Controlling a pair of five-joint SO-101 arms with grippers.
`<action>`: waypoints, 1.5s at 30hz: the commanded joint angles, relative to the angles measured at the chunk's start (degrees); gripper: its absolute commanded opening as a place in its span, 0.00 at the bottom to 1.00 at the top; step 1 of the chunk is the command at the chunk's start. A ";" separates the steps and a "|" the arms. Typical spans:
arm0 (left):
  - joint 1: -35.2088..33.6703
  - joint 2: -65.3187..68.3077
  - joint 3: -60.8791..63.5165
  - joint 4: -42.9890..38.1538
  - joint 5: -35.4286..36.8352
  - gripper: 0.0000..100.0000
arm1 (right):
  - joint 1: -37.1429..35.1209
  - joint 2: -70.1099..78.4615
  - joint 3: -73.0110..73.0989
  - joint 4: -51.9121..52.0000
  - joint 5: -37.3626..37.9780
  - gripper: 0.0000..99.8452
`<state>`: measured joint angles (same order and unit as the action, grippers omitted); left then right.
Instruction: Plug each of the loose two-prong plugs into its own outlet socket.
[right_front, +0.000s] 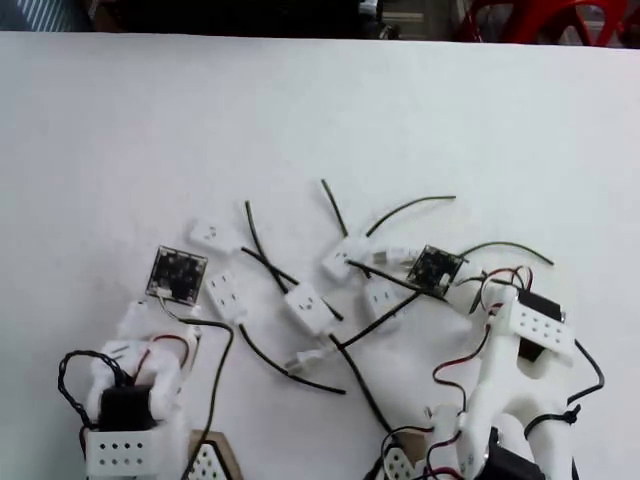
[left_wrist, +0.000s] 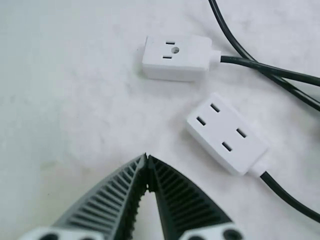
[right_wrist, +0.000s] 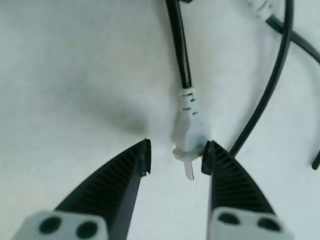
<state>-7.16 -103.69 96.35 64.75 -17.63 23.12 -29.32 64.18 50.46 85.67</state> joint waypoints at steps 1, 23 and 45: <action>-0.57 -0.48 -0.35 -1.49 0.44 0.03 | -0.40 0.31 0.18 -0.48 0.35 0.17; -0.57 -0.48 -0.35 -1.32 0.44 0.03 | -4.35 2.51 0.79 -4.88 0.35 0.17; -0.57 -0.48 -0.35 -1.41 0.44 0.03 | -8.48 13.67 -19.34 22.11 -5.89 0.02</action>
<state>-7.16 -103.69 96.35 64.75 -17.63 18.46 -15.52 48.35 67.96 84.26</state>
